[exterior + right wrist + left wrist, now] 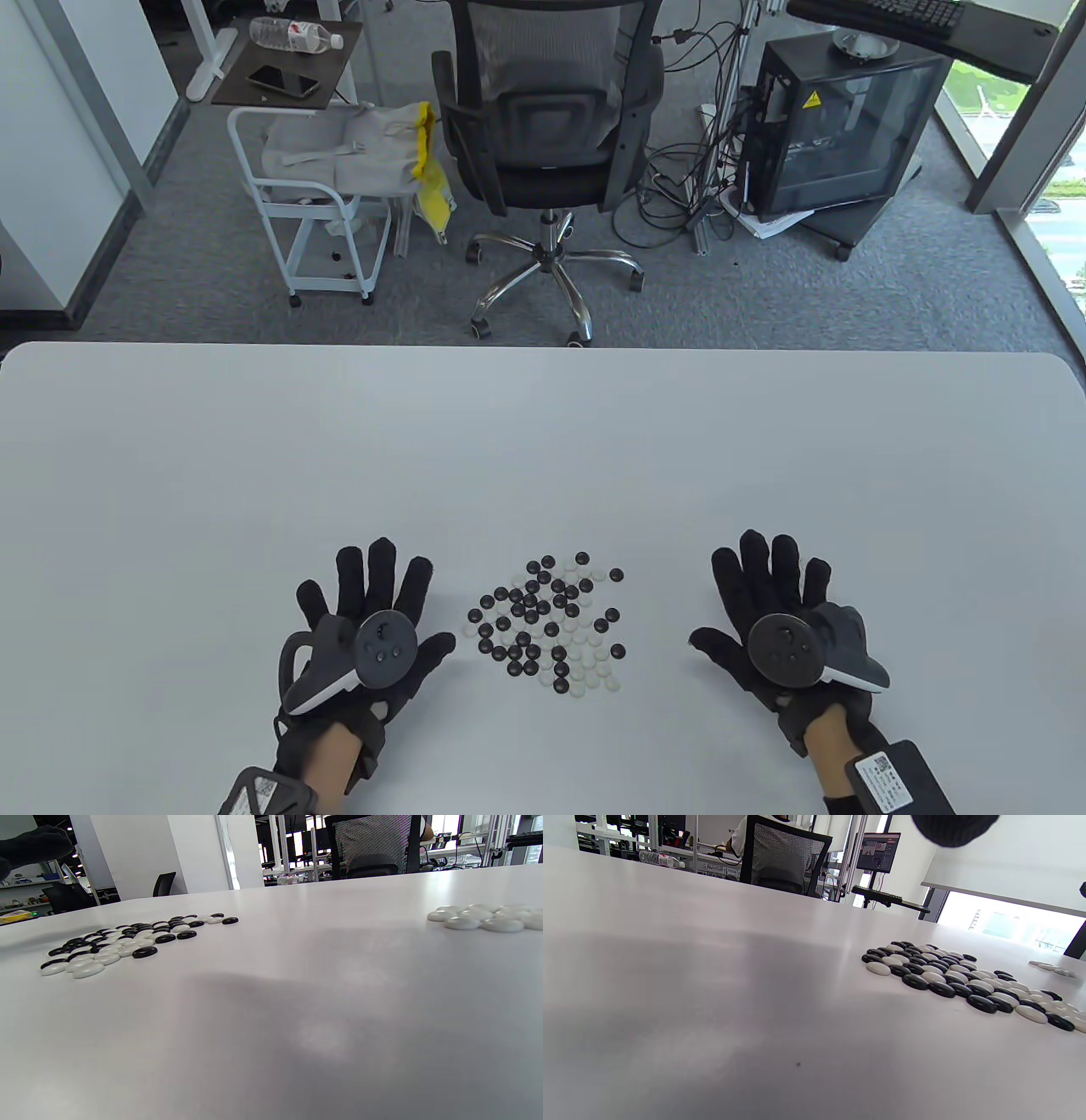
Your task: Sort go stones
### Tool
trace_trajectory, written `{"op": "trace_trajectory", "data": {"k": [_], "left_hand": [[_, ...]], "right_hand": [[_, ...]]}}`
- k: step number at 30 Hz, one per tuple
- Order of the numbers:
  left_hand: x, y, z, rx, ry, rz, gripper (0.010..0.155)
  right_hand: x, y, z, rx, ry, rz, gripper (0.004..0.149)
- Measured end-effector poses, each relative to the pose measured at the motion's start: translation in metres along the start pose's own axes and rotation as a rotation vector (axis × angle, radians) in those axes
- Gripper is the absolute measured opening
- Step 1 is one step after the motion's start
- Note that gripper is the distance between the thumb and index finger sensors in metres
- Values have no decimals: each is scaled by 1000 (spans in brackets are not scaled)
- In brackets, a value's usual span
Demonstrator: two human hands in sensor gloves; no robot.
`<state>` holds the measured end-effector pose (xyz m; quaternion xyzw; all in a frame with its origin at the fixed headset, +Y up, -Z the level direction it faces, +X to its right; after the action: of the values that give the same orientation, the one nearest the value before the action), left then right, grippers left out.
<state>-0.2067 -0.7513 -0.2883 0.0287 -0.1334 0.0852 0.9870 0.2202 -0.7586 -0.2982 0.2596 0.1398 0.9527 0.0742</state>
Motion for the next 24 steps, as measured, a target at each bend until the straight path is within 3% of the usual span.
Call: {"op": "trace_trajectory", "data": {"k": [4, 8, 11, 16, 24], "left_hand": [[-7, 30, -22, 28, 44, 54, 81], [-8, 53, -67, -202, 108, 107, 75], [-3, 57, -99, -399, 169, 117, 69], [25, 36, -153, -561, 193, 174, 63], [93, -20, -191, -698, 15, 158, 60]], "right_hand": [[1, -5, 4, -20, -4, -18, 87], [0, -5, 7, -3, 5, -29, 87], [-1, -6, 8, -4, 3, -50, 87], [-7, -2, 6, 37, 21, -72, 87], [-8, -2, 8, 54, 27, -87, 86]]}}
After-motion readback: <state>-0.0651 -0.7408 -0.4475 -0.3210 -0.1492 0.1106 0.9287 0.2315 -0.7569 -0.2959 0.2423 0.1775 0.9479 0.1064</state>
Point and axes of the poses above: the tracker on the back of each hand, its own x axis roughly to the thumb side, its own z axis roughly from the fingertips to the wrist, y = z × x, the point moved 2 cm from there along -z, roughly from the wrist to the fingertips, and after that the axes turned 12 degrees about x, right-handed, at the moved point
